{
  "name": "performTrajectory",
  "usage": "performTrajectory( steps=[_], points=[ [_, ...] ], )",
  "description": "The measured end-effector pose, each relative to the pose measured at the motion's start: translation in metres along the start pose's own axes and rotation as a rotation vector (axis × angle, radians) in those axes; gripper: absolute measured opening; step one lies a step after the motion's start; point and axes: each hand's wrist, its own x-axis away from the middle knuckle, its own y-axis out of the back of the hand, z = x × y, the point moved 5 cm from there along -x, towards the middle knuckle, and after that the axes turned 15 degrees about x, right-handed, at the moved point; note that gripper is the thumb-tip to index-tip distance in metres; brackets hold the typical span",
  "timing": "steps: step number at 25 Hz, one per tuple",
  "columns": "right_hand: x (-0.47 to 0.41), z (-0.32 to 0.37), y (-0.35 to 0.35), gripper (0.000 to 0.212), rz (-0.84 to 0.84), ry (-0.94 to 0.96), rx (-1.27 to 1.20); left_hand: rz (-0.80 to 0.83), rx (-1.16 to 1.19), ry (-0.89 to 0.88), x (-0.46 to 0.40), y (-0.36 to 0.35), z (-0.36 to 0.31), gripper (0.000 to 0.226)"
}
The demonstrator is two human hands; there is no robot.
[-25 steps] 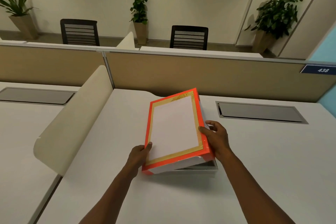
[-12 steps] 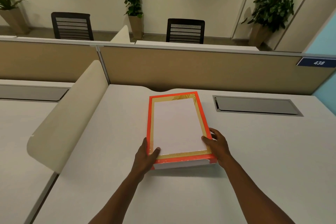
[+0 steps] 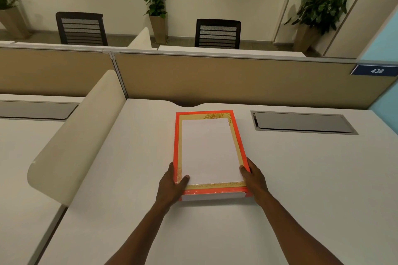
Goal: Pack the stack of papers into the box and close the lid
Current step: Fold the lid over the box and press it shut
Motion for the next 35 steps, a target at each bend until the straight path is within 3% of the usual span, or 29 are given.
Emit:
performTrajectory(
  steps=[6,9,12,16,19,23,27,35],
  points=[
    [0.006,-0.005,-0.004,0.047,-0.055,0.036,0.164,-0.043,-0.067,0.022,-0.014,0.01,0.005,0.073],
    [0.001,0.007,-0.003,0.057,-0.111,0.14,0.279,-0.117,-0.158,-0.04,-0.025,0.012,-0.004,0.082],
    [0.001,0.016,-0.019,0.065,-0.086,0.238,0.442,-0.019,-0.269,-0.109,-0.036,-0.006,-0.014,0.09],
    [-0.003,0.009,-0.03,0.071,-0.069,0.222,0.634,0.058,-0.392,-0.084,-0.046,-0.02,-0.007,0.097],
    [-0.012,0.017,-0.026,0.077,-0.095,0.219,0.65,0.045,-0.433,-0.121,-0.047,-0.019,-0.008,0.096],
    [-0.027,0.04,-0.029,0.08,-0.091,0.314,0.733,0.049,-0.542,-0.303,-0.054,-0.02,-0.023,0.085],
    [-0.051,0.047,-0.031,0.081,-0.025,0.272,0.831,0.088,-0.536,-0.257,-0.072,-0.018,-0.024,0.083],
    [-0.091,0.068,-0.026,0.082,-0.068,0.255,0.838,0.091,-0.5,-0.29,-0.081,-0.017,-0.015,0.092]
  ],
)
